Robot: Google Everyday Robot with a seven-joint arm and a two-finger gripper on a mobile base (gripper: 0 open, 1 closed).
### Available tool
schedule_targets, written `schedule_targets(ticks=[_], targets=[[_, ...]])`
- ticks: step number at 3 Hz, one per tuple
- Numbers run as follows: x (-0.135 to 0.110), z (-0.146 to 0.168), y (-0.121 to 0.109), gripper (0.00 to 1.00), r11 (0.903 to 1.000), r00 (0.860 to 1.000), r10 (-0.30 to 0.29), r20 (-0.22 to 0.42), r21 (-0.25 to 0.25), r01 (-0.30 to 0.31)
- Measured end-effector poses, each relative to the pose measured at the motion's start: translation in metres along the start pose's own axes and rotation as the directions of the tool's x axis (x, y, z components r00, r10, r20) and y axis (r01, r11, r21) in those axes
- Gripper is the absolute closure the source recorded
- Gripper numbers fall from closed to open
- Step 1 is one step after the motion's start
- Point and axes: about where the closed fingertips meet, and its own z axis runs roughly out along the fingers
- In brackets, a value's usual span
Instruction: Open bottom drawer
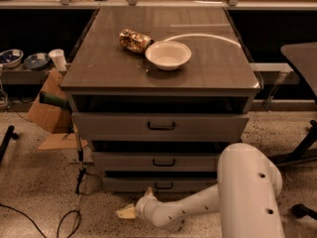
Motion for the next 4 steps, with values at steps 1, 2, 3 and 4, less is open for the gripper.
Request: schedule_targets(ticks=[1, 2, 3, 4], targets=[[-0.019, -0.008, -0.022, 0.04, 0.9954, 0.996, 0.030, 0.087, 0.088, -0.037], [-0.029, -0.012, -0.032, 0.26, 0.9907, 0.992, 0.040, 0.122, 0.124, -0.055], [-0.038, -0.010, -0.039, 0.50, 0.9866, 0.988, 0.061, 0.142, 0.141, -0.081], [-0.045, -0.002, -0.042, 0.73, 0.9794, 0.982, 0.111, 0.156, 0.150, -0.135]])
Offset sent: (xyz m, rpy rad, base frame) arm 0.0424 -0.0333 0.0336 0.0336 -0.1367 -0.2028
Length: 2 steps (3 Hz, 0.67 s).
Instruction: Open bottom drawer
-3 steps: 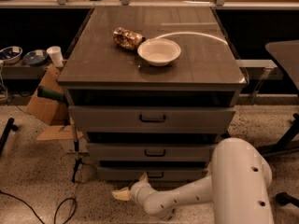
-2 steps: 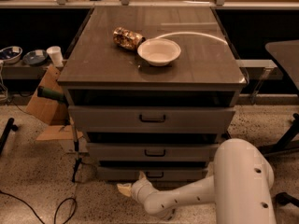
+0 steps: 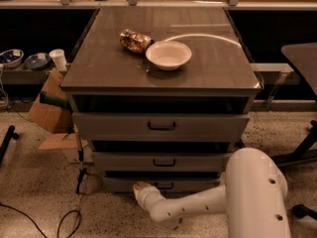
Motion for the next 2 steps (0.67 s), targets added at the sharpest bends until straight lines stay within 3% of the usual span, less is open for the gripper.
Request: schedule_targets(ticks=[1, 2], targets=[[-0.007, 0.011, -0.002, 0.96, 0.9980, 0.998, 0.059, 0.004, 0.021, -0.059], [-0.014, 0.024, -0.006, 1.00, 0.9935, 0.994, 0.108, 0.014, 0.035, -0.108]])
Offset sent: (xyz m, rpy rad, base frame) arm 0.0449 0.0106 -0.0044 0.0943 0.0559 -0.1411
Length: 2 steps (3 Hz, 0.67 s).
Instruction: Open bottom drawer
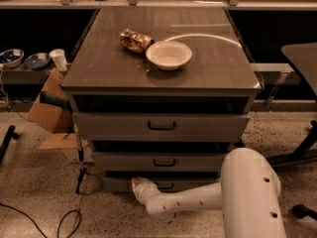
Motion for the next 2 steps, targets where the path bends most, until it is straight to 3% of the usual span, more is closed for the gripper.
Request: schedule_targets(ticks=[2], targets=[[-0.008, 0.025, -0.001, 1.00, 0.9975, 0.998, 0.069, 0.007, 0.014, -0.069]])
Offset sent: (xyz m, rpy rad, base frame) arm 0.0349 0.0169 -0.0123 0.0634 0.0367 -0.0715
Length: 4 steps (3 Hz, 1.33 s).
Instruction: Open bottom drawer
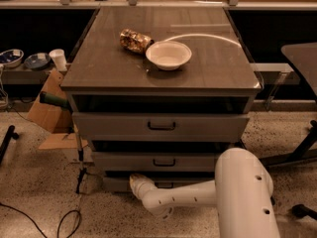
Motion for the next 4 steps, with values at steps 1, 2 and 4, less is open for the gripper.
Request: schedule_targets(ticks=[1, 2, 4], targets=[[-0.002, 0.019, 0.002, 1.00, 0.9999, 1.000, 0.016, 0.002, -0.007, -0.016], [-0.004, 0.033, 0.004, 1.00, 0.9995, 1.000, 0.022, 0.005, -0.022, -0.022], [0.012, 0.061, 0.012, 1.00, 0.9986, 0.999, 0.038, -0.035, -0.035, -0.040]])
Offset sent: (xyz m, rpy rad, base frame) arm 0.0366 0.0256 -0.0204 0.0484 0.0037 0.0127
